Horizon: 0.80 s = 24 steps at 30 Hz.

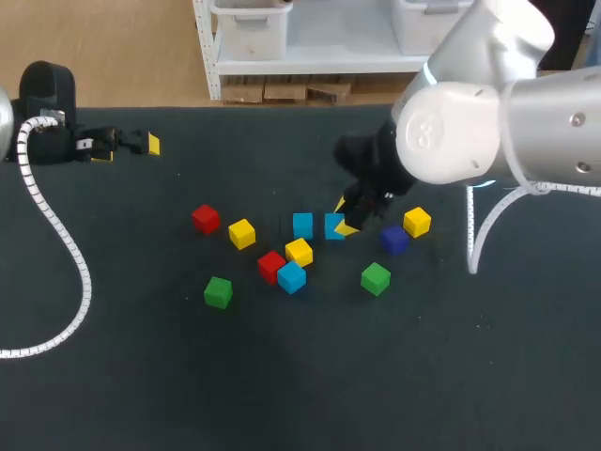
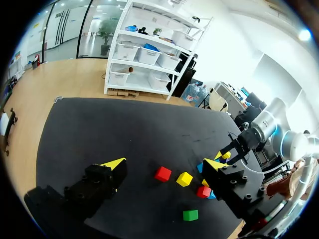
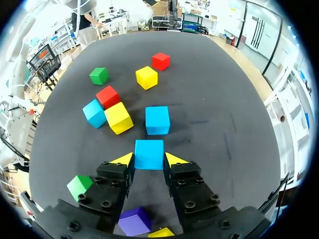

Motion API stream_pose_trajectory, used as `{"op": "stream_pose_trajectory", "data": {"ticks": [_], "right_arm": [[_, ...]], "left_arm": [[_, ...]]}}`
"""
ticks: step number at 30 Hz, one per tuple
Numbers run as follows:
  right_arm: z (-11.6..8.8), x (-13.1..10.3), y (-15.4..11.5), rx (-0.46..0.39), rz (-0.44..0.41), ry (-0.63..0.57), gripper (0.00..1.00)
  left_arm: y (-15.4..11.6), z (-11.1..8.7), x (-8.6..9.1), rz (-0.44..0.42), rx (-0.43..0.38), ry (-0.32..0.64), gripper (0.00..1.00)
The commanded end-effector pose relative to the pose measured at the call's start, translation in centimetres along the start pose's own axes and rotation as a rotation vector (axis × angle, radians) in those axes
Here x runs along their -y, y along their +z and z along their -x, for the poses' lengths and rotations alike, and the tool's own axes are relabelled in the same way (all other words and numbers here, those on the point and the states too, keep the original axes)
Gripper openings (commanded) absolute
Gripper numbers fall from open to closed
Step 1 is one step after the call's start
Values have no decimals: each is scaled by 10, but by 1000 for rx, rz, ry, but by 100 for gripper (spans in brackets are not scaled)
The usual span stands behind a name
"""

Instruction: Place the blue cubes, place green cubes on the blue cubes, place the yellow cubes on the green cubes, then place the red cubes on the yellow cubes, and place purple cube on the red cubes.

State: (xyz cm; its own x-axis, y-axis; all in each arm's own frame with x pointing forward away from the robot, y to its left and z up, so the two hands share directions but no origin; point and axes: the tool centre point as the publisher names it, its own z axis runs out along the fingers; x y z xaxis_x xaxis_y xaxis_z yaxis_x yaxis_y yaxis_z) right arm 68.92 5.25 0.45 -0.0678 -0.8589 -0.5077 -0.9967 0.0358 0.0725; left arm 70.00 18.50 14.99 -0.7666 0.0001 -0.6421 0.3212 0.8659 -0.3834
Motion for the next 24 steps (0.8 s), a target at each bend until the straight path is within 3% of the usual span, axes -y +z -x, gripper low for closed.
{"op": "stream_pose_trajectory", "data": {"ticks": [1, 24], "right_arm": [[2, 4, 2, 1, 8, -4, 0], [4, 9, 8, -4, 21, -12, 0]], "left_arm": [[0, 0, 0, 0, 0, 0, 100], [0, 0, 0, 0, 0, 0, 100]]}}
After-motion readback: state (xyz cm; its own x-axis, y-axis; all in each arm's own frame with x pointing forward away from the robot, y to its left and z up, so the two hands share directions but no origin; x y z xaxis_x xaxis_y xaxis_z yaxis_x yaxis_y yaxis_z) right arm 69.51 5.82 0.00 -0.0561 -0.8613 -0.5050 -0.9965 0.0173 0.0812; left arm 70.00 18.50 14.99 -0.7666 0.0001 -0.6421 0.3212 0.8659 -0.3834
